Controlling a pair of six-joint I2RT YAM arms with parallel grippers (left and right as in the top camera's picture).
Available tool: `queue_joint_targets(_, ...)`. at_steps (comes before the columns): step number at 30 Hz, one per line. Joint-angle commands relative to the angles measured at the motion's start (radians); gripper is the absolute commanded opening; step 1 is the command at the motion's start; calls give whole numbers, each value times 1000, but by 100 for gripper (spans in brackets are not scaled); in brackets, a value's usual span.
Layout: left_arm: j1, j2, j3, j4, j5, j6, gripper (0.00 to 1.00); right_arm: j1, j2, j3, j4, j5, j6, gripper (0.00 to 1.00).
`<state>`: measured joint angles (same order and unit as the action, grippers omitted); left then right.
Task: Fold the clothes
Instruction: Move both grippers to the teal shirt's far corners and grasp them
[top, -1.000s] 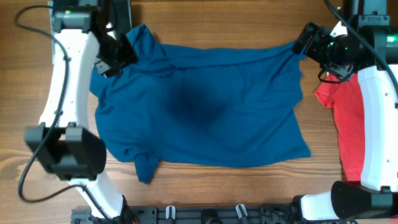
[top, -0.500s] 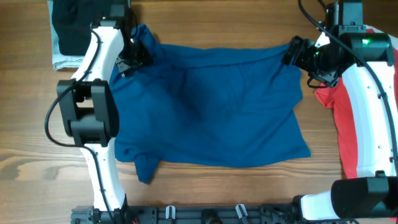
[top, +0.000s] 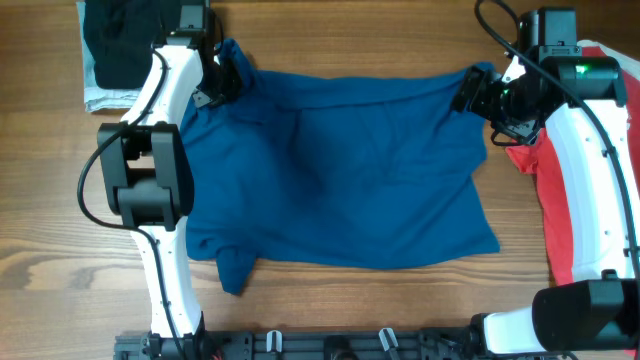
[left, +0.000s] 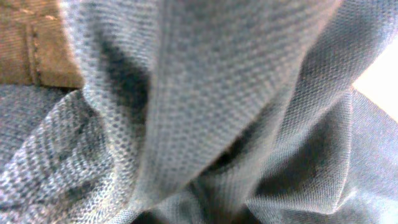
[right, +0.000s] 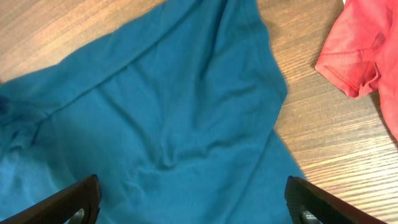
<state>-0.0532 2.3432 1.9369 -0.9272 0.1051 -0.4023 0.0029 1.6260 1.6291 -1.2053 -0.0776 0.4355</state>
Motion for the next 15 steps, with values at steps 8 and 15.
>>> queue_joint_targets(8,2,-131,-2,-88,9,6,4,-29,204,-8,365,54,-117,93)
queue_joint_targets(15,1,-131,-2,-157,10,5,4,-113,408,-7,694,58,-90,91)
